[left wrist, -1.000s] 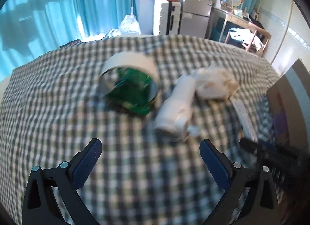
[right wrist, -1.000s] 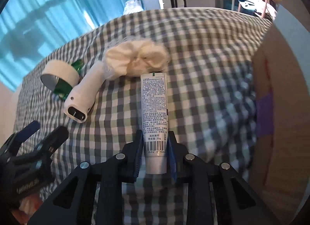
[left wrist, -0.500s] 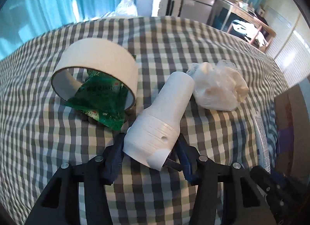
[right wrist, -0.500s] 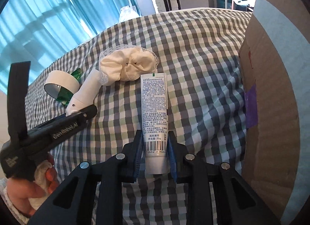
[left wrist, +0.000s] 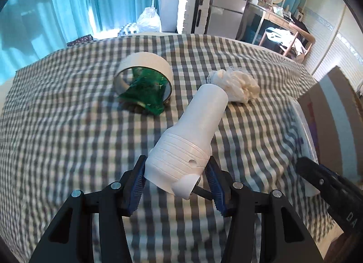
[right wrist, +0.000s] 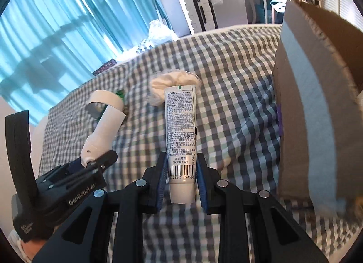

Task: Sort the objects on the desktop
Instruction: 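Carry the toothpaste tube and white cylinder to the box and release them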

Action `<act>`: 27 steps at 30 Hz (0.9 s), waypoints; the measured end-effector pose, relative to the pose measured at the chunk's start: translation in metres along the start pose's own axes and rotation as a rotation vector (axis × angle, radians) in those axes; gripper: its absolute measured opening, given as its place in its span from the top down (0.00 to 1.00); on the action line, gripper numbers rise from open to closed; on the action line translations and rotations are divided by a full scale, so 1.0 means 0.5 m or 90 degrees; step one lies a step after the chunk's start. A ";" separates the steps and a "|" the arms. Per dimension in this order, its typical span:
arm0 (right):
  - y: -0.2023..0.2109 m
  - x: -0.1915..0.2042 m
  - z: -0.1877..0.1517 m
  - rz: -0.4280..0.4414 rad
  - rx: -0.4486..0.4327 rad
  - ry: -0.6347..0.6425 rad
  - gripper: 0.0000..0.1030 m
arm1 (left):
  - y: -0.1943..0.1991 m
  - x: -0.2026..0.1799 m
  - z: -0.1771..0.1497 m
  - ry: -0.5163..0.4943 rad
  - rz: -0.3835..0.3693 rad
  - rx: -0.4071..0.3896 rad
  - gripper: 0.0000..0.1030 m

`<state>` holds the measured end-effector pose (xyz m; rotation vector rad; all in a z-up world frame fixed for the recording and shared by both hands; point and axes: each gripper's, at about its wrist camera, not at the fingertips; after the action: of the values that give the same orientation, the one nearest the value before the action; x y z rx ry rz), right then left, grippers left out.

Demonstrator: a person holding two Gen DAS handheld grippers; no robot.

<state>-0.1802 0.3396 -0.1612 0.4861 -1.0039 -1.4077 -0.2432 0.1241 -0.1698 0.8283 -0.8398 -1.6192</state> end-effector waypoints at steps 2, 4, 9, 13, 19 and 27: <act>0.021 0.016 -0.007 0.005 -0.005 0.007 0.77 | 0.035 0.007 -0.015 0.003 -0.003 -0.010 0.49; 0.048 0.034 -0.015 0.007 -0.010 0.020 0.77 | 0.068 0.005 -0.019 0.004 0.001 -0.022 0.49; 0.108 0.074 -0.029 0.020 -0.031 0.043 0.77 | 0.155 0.018 -0.024 0.017 0.004 -0.050 0.49; 0.179 0.087 -0.046 0.025 -0.056 0.054 0.77 | 0.222 0.007 -0.030 0.008 0.006 -0.076 0.49; 0.269 0.075 -0.054 0.025 -0.092 0.064 0.77 | 0.304 -0.030 -0.023 0.000 -0.013 -0.115 0.49; 0.358 0.012 -0.013 -0.011 -0.144 0.064 0.77 | 0.359 -0.133 0.000 -0.040 -0.057 -0.138 0.49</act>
<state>-0.0722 0.3606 -0.0198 0.3937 -0.7510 -1.4767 -0.1439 0.1590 -0.0099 0.6722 -0.6638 -1.7875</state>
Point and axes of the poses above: each gripper's, at about its wrist camera, not at the fingertips, and y roughly against the way its jaws point, x to its left, z to its top, and after that the axes turned 2 degrees about y, right-handed
